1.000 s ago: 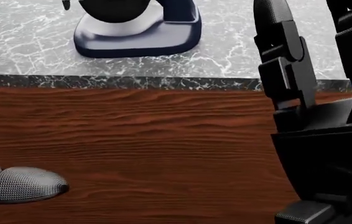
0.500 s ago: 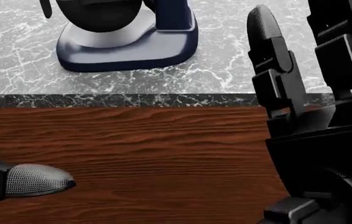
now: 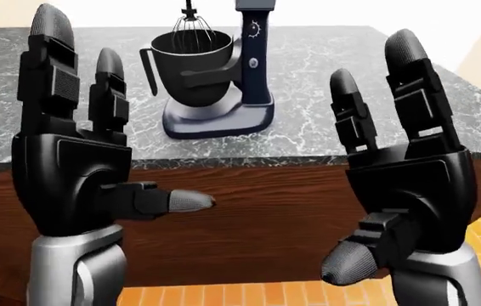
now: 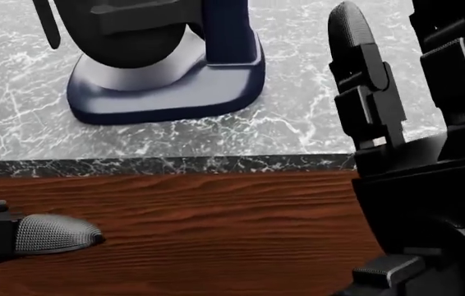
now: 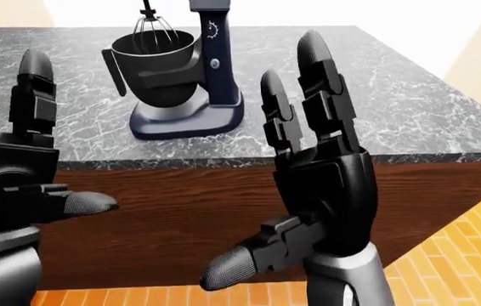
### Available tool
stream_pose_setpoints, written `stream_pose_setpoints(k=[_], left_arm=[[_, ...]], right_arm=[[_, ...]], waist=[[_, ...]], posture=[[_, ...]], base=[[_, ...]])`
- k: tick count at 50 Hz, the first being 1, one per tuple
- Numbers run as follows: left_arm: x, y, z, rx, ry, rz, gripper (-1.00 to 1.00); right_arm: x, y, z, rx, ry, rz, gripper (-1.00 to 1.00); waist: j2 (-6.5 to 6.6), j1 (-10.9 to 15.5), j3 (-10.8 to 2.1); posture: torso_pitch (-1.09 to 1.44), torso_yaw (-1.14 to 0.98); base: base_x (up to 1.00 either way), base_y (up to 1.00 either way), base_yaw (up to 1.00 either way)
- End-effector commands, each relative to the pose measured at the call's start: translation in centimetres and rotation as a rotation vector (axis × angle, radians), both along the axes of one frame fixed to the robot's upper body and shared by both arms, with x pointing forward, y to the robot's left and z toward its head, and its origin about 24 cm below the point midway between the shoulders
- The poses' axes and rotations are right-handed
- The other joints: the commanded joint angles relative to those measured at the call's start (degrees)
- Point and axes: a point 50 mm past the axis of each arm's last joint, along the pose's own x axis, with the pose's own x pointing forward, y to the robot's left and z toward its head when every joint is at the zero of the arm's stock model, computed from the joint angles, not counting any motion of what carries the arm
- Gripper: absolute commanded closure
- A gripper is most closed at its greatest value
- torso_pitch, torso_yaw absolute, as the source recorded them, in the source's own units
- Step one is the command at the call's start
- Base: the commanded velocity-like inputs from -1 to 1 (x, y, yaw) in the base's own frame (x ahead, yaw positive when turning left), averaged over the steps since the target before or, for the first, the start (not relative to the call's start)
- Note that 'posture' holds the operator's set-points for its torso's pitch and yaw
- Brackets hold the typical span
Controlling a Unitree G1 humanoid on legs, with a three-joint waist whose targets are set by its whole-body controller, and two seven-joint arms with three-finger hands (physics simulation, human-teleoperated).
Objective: Open the stand mixer head.
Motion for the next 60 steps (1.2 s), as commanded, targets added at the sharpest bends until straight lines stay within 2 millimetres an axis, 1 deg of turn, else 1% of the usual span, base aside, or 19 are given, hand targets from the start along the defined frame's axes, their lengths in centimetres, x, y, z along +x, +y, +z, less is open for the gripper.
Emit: stream_pose_setpoints(k=[1, 2, 9, 11, 16, 19, 22, 29, 30, 32, 35, 40, 43, 47, 50, 52, 55, 56, 60], left_arm=[[-1.05, 0.04, 1.17, 0.003, -0.097, 0.006, -1.00], [-1.05, 0.02, 1.17, 0.004, -0.097, 0.006, -1.00], [-1.04, -0.04, 1.10, 0.004, -0.094, 0.005, -1.00], [-1.04, -0.04, 1.14, 0.004, -0.095, 0.004, -1.00], [-1.03, -0.03, 1.14, 0.004, -0.096, 0.005, -1.00], [-1.04, -0.03, 1.15, 0.005, -0.097, 0.005, -1.00], [-1.05, -0.01, 1.14, 0.005, -0.097, 0.005, -1.00], [-1.07, -0.02, 1.15, 0.005, -0.098, 0.005, -1.00], [-1.07, -0.02, 1.14, 0.005, -0.098, 0.005, -1.00], [-1.07, -0.03, 1.15, 0.006, -0.098, 0.005, -1.00], [-1.07, -0.03, 1.16, 0.006, -0.098, 0.005, -1.00], [-1.07, -0.03, 1.16, 0.006, -0.098, 0.005, -1.00], [-1.06, -0.03, 1.14, 0.006, -0.098, 0.005, -1.00], [-1.07, -0.05, 1.16, 0.006, -0.099, 0.005, -1.00], [-1.08, -0.08, 1.14, 0.006, -0.099, 0.004, -1.00], [-1.08, -0.07, 1.16, 0.006, -0.099, 0.004, -1.00], [-1.08, -0.09, 1.14, 0.007, -0.098, 0.003, -1.00], [-1.07, -0.08, 1.15, 0.006, -0.098, 0.004, -1.00], [-1.11, -0.09, 1.18, 0.005, -0.103, 0.004, -1.00]], right_arm=[[-0.99, -0.09, 1.10, 0.020, -0.087, 0.017, -1.00], [-0.99, -0.05, 1.07, 0.013, -0.089, 0.013, -1.00], [-0.99, -0.02, 1.03, 0.016, -0.085, 0.022, -1.00], [-1.03, 0.01, 0.99, 0.012, -0.088, 0.022, -1.00], [-0.95, 0.08, 0.92, 0.004, -0.087, 0.007, -1.00], [-1.01, 0.05, 0.95, 0.012, -0.086, 0.025, -1.00], [-0.98, 0.03, 0.92, 0.009, -0.085, 0.020, -1.00], [-0.99, 0.08, 0.97, 0.007, -0.089, 0.015, -1.00], [-0.99, 0.07, 0.96, 0.006, -0.089, 0.017, -1.00], [-1.04, 0.06, 0.96, 0.012, -0.087, 0.030, -1.00], [-1.01, 0.02, 1.00, 0.007, -0.090, 0.015, -1.00], [-1.02, 0.04, 0.96, 0.013, -0.086, 0.022, -1.00], [-0.99, -0.03, 1.01, 0.016, -0.083, 0.026, -1.00], [-0.97, 0.01, 0.99, 0.013, -0.085, 0.014, -1.00], [-1.02, 0.05, 0.96, 0.015, -0.082, 0.030, -1.00], [-1.05, -0.01, 1.02, 0.021, -0.080, 0.041, -1.00], [-1.05, 0.03, 1.05, 0.012, -0.091, 0.021, -1.00], [-1.06, 0.06, 0.99, 0.010, -0.092, 0.021, -1.00], [-1.03, 0.06, 1.00, 0.009, -0.089, 0.023, -1.00]], waist=[[-0.24, -0.1, 0.58], [-0.52, -0.2, 2.09], [0.88, -0.8, -3.56], [1.49, -0.2, 0.67], [0.64, 0.3, -1.76], [-2.44, 0.8, -2.82], [-1.31, -0.2, 1.69], [2.78, -1.3, -2.06], [0.31, -0.9, -1.28], [0.68, -0.2, -3.07], [0.78, 0.4, 0.13], [-2.21, 0.7, -2.45], [-1.46, -0.1, 0.59], [-1.17, -0.7, -1.41], [1.57, -1.0, -1.94], [0.66, -0.5, -3.56], [0.86, 0.4, 1.60], [0.73, 0.2, -1.48], [-1.42, 0.7, -1.47]], posture=[[0.00, 0.00], [0.00, 0.00], [0.00, 0.00], [0.00, 0.00], [0.00, 0.00], [0.00, 0.00], [0.00, 0.00], [0.00, 0.00], [0.00, 0.00], [0.00, 0.00], [0.00, 0.00], [0.00, 0.00], [0.00, 0.00], [0.00, 0.00], [0.00, 0.00], [0.00, 0.00], [0.00, 0.00], [0.00, 0.00], [0.00, 0.00]], base=[[0.94, 0.00, 0.00], [0.96, 0.00, 0.00], [0.13, 0.00, 0.00], [0.60, 0.00, 0.00], [0.16, 0.00, 0.00], [0.03, 0.00, 0.00], [0.69, 0.00, 0.00], [0.15, 0.00, 0.00], [0.00, 0.00, 0.00], [0.06, 0.00, 0.00], [0.50, 0.00, 0.00], [0.05, 0.00, 0.00], [0.49, 0.00, 0.00], [0.21, 0.00, 0.00], [0.00, 0.00, 0.00], [0.21, 0.00, 0.00], [0.31, 0.00, 0.00], [0.00, 0.00, 0.00], [0.00, 0.00, 0.00]])
